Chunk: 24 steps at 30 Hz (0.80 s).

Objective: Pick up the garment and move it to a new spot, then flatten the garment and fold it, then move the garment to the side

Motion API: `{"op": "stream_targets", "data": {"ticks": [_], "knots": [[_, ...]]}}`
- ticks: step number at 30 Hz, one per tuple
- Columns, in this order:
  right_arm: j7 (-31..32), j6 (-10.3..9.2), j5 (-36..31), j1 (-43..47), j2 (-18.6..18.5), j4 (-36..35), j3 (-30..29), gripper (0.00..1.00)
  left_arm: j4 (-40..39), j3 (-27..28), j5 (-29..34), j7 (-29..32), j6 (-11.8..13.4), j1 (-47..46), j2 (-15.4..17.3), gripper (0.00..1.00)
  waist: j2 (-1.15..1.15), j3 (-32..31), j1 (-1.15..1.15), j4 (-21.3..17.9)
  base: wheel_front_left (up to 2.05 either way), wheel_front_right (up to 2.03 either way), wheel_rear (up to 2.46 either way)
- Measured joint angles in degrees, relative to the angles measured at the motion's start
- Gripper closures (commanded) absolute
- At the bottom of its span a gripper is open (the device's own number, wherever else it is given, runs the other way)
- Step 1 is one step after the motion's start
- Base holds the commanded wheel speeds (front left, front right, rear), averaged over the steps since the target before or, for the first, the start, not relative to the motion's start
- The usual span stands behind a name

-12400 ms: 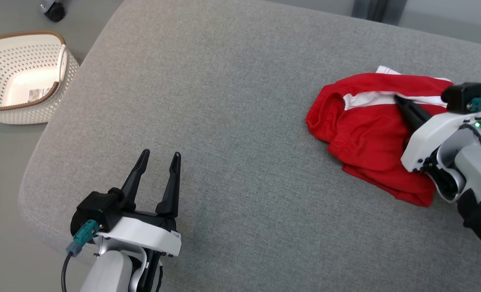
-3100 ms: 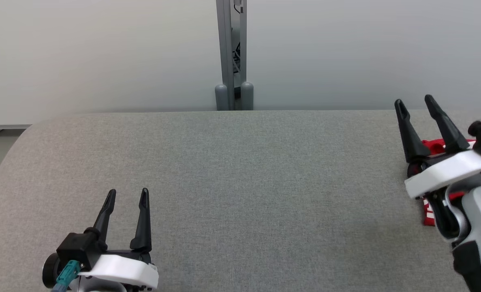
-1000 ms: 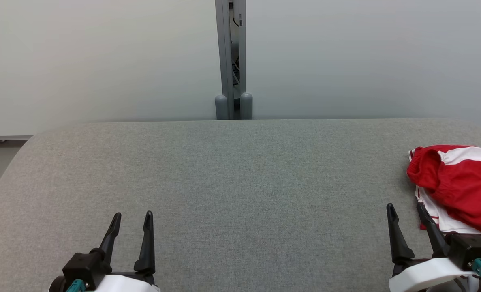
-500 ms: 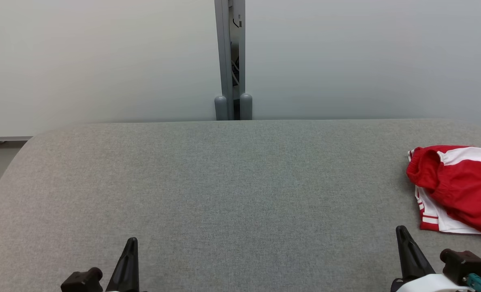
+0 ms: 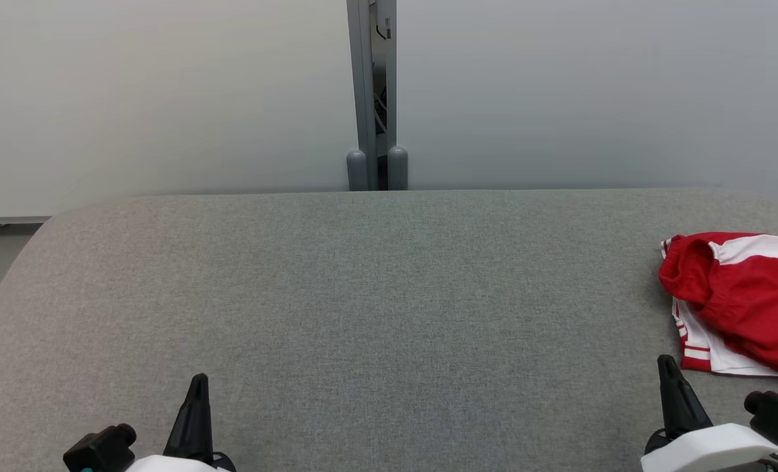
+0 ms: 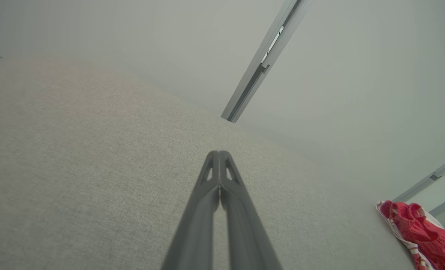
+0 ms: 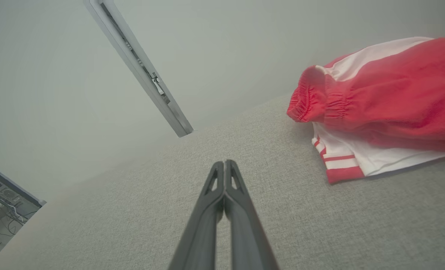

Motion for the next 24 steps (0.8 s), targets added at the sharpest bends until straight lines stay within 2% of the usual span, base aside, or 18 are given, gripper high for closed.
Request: {"op": "stream_targets", "data": {"ticks": [24], "knots": [[6.69, -0.01, 20.34, -3.0, -0.18, -0.76, -2.86, 1.0, -0.63, 2.21, -19.18, 4.08, -1.71, -3.26, 0.08, 1.0, 0.0, 0.89, 0.0, -0.04, 0.0, 0.0, 0.0]]}}
